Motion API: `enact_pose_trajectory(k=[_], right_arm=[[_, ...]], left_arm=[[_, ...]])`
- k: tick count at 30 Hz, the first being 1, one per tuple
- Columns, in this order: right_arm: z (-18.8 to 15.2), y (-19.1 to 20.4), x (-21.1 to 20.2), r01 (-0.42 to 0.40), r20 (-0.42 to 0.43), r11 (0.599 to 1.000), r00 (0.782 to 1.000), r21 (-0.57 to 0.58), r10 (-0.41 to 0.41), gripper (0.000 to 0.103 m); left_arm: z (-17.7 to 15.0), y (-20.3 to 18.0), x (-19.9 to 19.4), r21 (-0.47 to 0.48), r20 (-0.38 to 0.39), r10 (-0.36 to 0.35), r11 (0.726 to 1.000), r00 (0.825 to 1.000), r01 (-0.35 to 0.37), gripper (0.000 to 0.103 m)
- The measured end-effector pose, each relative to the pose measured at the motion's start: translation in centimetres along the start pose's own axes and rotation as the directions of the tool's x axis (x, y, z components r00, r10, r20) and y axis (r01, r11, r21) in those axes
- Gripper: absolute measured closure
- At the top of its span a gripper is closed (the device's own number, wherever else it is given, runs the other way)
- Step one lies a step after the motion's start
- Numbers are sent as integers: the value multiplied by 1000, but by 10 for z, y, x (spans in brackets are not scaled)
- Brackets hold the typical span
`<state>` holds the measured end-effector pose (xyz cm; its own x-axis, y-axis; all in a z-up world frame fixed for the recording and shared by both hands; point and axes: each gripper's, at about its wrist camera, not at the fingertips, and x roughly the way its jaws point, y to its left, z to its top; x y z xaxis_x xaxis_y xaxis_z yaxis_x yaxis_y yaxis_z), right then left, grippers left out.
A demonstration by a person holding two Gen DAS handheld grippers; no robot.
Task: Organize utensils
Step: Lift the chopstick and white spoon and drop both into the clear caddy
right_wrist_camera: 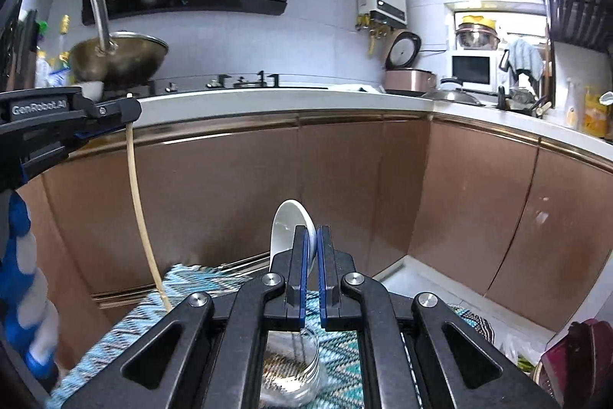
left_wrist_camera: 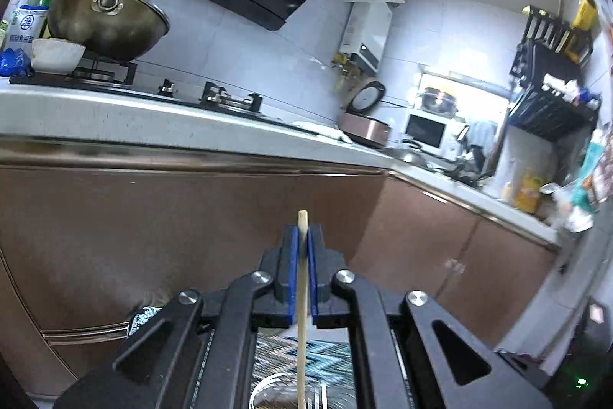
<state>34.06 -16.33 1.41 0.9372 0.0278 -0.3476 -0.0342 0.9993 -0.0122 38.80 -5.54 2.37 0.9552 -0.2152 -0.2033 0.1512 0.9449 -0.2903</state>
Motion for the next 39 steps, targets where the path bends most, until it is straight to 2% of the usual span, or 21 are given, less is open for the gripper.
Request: enact_pose_trajectory(k=[3, 8, 15, 20, 22, 24, 31, 39], right_arm=[[-12, 4, 10, 33, 16, 999, 999, -20, -33, 98], [-31, 7, 20, 30, 24, 999, 999, -20, -29, 97], [-45, 10, 12, -6, 11, 1000, 1000, -16, 7, 86], [-37, 7, -18, -1, 35, 1000, 999, -5, 1, 77], [-31, 5, -37, 0, 49, 1000, 999, -6, 0, 77], [-25, 3, -54, 0, 61, 1000, 998, -7, 0, 77], [3, -10, -136, -42, 106, 999, 994, 24, 39, 76], [8, -17, -204, -100, 102, 994, 990, 47, 94, 72]], left_arm=[[-23, 3, 14, 6, 0, 21, 1000, 1000, -21, 98], [-53, 8, 26, 8, -25, 32, 999, 999, -32, 98], [-63, 13, 11, 27, -53, 19, 999, 998, -18, 96], [-47, 15, -25, 63, -43, 11, 998, 999, -8, 91], [-37, 16, -46, 90, -30, 18, 996, 999, -15, 78], [-23, 18, -68, 103, -10, 31, 994, 999, -29, 74], [12, 24, -139, 126, 4, 44, 991, 999, -45, 69], [23, 35, -208, 158, -41, 40, 987, 998, -33, 69]])
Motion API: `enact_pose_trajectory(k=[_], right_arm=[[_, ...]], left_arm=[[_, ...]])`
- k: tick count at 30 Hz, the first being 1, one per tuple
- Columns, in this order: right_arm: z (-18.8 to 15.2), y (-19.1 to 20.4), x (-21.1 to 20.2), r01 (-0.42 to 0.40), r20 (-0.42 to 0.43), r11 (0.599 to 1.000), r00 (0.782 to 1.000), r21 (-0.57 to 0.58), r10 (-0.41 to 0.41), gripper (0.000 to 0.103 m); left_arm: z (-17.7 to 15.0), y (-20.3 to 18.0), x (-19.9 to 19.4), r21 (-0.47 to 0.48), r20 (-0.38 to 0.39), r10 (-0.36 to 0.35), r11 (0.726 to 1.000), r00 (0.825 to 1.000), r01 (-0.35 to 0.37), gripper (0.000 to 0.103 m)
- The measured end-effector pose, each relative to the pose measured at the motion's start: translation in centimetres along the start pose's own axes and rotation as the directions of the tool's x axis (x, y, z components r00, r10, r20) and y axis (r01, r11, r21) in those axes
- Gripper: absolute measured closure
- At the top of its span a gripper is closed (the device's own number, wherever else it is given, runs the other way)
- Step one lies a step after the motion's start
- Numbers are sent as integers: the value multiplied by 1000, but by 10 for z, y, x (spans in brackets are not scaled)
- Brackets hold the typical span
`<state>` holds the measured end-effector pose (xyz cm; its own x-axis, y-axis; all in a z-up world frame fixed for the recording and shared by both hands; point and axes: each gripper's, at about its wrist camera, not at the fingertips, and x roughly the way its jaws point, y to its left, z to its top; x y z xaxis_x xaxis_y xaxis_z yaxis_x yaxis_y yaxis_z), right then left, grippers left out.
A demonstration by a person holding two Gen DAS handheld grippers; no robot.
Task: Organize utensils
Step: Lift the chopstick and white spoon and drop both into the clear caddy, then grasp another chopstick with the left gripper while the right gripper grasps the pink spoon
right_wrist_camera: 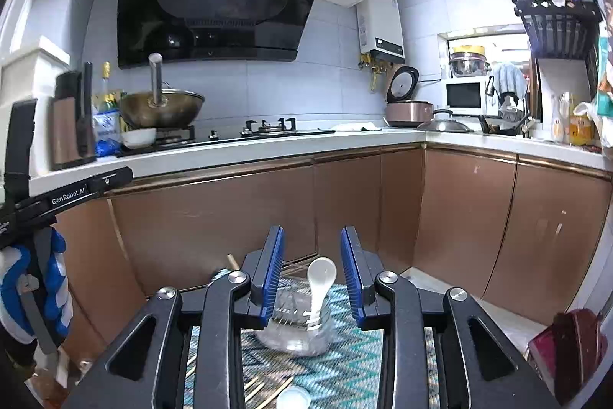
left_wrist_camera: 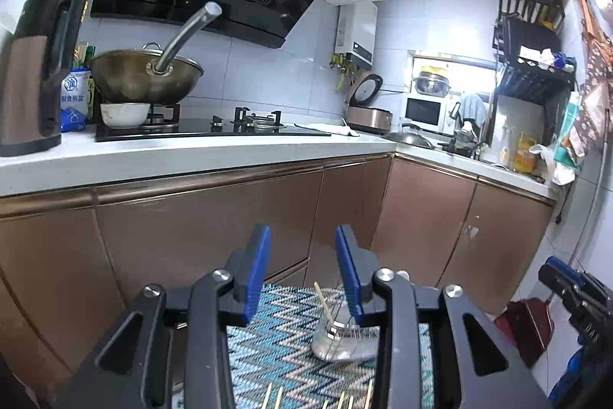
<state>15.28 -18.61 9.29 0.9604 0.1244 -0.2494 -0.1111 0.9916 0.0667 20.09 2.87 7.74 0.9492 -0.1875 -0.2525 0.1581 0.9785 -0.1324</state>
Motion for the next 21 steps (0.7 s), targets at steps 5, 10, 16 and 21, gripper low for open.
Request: enact_pose_trajectory(k=[5, 10, 16, 21], right_arm=[[-7, -6, -29, -4, -8, 1000, 1000, 23, 4, 72], [-27, -19, -34, -5, -60, 998, 998, 69, 10, 72], [-61, -36, -22, -4, -145, 992, 989, 126, 22, 72], [-89, -38, -1, -48, -229, 989, 970, 136, 78, 72]], left_arm=[[-6, 4, -22, 45, -46, -29, 998, 999, 31, 69], [-26, 12, -20, 47, -152, -61, 997, 986, 69, 69], [-54, 19, 1, 26, -248, -69, 997, 966, 78, 69], [-78, 28, 30, 1, -354, -83, 996, 932, 89, 69]])
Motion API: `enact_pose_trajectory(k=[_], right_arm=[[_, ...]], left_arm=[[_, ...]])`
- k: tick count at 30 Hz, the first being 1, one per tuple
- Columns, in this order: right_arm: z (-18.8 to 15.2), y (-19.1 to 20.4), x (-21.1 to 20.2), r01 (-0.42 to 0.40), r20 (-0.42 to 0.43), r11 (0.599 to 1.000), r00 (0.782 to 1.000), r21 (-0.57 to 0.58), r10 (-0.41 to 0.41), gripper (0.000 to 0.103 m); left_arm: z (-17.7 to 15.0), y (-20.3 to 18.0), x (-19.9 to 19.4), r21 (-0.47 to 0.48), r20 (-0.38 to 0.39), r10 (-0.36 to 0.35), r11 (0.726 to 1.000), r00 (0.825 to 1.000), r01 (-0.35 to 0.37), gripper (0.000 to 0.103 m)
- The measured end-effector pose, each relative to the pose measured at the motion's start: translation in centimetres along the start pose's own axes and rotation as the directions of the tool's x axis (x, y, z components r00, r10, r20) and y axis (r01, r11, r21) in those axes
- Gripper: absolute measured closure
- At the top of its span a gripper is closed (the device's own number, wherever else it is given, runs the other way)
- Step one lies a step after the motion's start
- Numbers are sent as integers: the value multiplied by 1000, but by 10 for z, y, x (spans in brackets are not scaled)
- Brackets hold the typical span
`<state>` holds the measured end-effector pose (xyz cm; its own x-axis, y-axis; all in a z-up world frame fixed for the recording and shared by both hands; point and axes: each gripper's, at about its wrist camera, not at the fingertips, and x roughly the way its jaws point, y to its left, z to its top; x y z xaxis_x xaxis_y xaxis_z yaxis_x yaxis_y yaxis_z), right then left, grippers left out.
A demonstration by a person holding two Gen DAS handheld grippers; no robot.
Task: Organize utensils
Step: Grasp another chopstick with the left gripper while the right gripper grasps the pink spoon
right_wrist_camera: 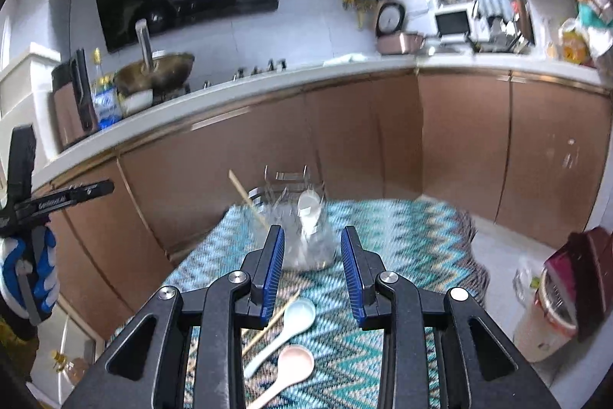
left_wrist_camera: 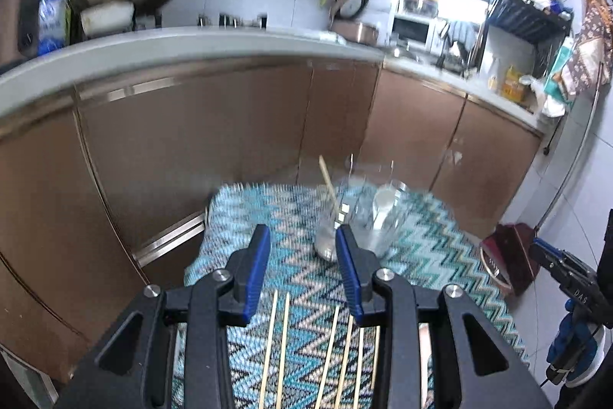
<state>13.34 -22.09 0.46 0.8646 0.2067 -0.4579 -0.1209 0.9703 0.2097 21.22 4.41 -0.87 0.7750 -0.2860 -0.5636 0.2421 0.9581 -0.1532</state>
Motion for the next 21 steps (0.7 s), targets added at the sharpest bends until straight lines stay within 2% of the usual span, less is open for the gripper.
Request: enact_pose_trajectory(k=[5, 8, 12, 15, 17, 19, 21], right_arm=[[-26, -9, 32, -50, -119, 999, 992, 16, 51, 72], [-44, -15, 49, -75, -181, 996, 980, 43, 82, 72], [-68, -23, 75, -116, -275, 989, 952, 91, 137, 72], [-80, -22, 90, -137, -323, 984, 932, 113, 167, 73], [-87, -24, 100, -156, -351, 979, 916, 128, 192, 75], [-93, -26, 108, -169, -376, 975, 902, 144, 212, 78], [-97, -28, 115, -173, -394, 973, 892, 154, 221, 80]], left_arm=[[-19, 12, 40, -38, -145, -37, 999, 989, 32, 69], [-34, 12, 64, -60, -241, -84, 996, 967, 71, 69], [-58, 0, 100, -68, -371, -151, 988, 916, 136, 70], [-70, -16, 119, -54, -427, -186, 982, 885, 180, 70], [-75, -25, 132, -81, -469, -244, 969, 849, 234, 70], [-77, -33, 145, -109, -505, -276, 960, 818, 257, 75], [-77, -41, 158, -114, -530, -283, 958, 799, 264, 77]])
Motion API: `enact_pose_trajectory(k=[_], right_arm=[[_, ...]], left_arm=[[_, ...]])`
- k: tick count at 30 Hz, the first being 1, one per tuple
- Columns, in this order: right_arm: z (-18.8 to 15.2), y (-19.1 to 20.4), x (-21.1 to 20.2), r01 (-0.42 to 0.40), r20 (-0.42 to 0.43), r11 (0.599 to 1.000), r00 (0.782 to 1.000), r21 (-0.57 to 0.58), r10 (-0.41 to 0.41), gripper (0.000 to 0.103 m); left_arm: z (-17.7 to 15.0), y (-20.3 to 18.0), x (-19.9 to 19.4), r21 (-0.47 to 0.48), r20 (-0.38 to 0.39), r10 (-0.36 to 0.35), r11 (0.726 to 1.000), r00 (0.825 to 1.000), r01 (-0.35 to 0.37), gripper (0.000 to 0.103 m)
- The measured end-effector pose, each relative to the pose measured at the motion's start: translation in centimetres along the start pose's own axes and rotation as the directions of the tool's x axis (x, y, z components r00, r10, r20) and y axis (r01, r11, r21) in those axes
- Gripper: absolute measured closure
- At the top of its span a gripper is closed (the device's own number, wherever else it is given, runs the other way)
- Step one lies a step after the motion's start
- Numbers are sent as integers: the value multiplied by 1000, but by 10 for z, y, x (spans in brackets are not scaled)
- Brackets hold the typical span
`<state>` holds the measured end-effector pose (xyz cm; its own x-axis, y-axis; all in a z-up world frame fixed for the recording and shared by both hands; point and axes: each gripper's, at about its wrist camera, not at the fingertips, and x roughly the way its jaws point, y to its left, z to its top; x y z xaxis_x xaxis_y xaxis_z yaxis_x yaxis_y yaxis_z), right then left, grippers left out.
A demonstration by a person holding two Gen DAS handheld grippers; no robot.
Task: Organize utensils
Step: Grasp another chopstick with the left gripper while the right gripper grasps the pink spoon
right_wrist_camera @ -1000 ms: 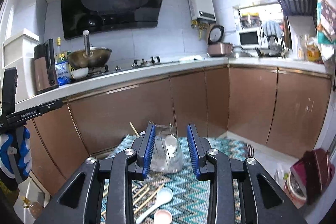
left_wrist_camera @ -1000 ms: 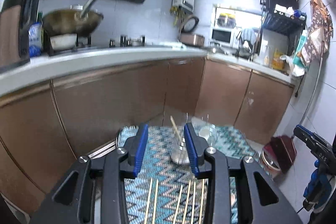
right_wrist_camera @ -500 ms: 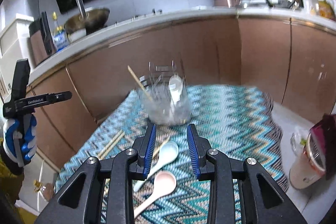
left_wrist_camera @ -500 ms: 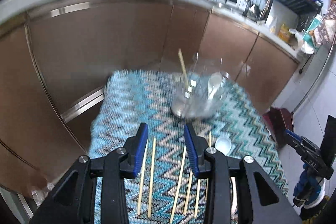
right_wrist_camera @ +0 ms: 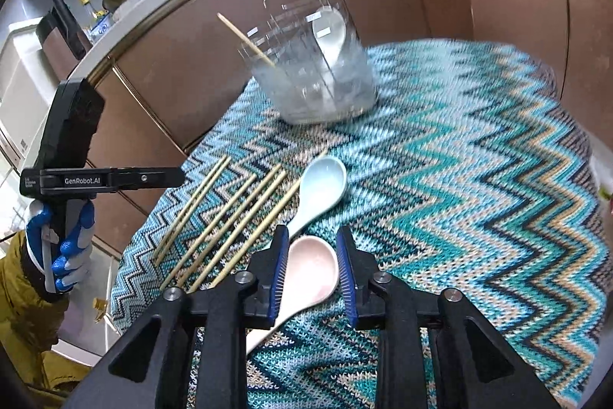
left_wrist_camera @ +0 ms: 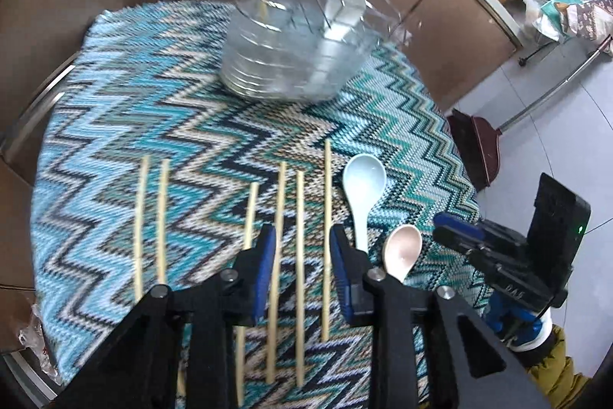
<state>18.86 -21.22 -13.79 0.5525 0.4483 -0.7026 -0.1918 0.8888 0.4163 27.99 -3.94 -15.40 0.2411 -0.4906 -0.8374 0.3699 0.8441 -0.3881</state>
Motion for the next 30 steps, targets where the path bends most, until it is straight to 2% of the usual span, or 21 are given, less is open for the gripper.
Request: enact_pose_trajectory(k=[5, 9, 17, 27, 30], right_arm=[[-4, -12, 15, -33, -62, 999, 998, 21, 34, 83], [-3, -19, 23, -57, -98, 998, 993, 27, 60, 83], [-4, -28, 38, -83, -138, 996, 987, 30, 87, 83], [3, -28, 49, -120, -177, 993, 977, 11, 120, 83], [5, -32, 54, -154, -201, 988, 967, 23, 155, 83]], left_arm=[[22, -3, 28, 0, -76, 20, 1000, 997, -20, 78], [38, -3, 48, 9, -119, 49, 999, 992, -48, 83], [51, -4, 75, 37, -167, 112, 994, 980, -107, 86], [56, -4, 94, 42, -208, 137, 991, 969, -131, 89], [57, -5, 100, 41, -216, 142, 990, 966, -136, 89]])
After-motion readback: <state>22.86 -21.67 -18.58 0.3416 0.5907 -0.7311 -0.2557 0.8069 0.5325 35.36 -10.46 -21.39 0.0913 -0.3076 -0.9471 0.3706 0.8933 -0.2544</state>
